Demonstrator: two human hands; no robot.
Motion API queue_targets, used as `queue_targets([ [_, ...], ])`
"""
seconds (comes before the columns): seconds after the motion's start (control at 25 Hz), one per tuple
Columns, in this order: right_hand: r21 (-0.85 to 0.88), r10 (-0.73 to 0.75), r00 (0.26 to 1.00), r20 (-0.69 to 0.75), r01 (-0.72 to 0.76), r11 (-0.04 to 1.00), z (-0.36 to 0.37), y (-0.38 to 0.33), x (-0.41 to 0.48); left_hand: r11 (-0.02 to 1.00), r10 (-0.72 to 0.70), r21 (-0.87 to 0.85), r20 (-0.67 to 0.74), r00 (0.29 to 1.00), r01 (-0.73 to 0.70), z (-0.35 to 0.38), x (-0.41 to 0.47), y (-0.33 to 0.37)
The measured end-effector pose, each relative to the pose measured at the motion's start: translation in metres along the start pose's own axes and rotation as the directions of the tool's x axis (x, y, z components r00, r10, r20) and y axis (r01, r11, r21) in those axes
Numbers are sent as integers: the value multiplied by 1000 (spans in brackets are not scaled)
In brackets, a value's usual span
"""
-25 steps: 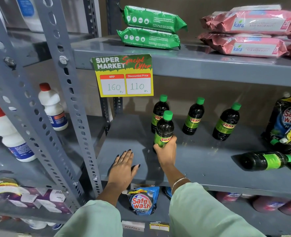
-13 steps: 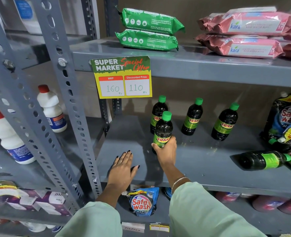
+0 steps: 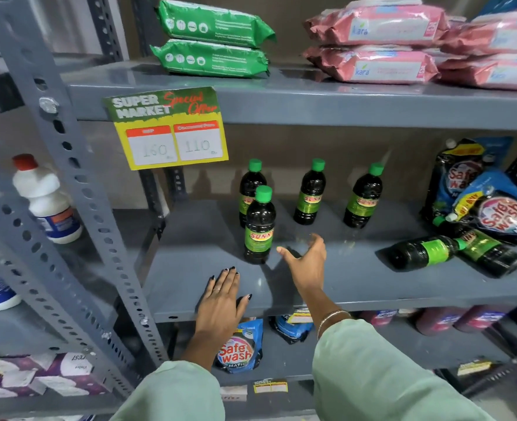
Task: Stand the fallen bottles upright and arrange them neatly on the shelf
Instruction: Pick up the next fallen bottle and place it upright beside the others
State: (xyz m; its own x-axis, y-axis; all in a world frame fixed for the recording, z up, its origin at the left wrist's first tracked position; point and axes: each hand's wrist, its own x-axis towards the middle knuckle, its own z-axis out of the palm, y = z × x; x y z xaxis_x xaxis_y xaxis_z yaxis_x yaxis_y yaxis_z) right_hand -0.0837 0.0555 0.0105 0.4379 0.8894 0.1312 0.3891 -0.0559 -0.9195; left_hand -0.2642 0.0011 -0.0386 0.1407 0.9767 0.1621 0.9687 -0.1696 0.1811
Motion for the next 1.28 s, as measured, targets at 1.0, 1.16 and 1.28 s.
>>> queue_targets([
  [1.0, -1, 438, 871, -222, -449, 893, -205, 82, 141, 995, -87, -48, -33, 996, 85, 18, 13, 87],
  [1.16, 120, 519, 816, -254, -506, 854, -201, 72, 130, 996, -90, -30, -45, 995, 89, 16, 13, 87],
  [1.28, 236, 621, 698, -356, -576, 783, -190, 47, 129, 996, -84, -22, -69, 994, 83, 19, 14, 86],
])
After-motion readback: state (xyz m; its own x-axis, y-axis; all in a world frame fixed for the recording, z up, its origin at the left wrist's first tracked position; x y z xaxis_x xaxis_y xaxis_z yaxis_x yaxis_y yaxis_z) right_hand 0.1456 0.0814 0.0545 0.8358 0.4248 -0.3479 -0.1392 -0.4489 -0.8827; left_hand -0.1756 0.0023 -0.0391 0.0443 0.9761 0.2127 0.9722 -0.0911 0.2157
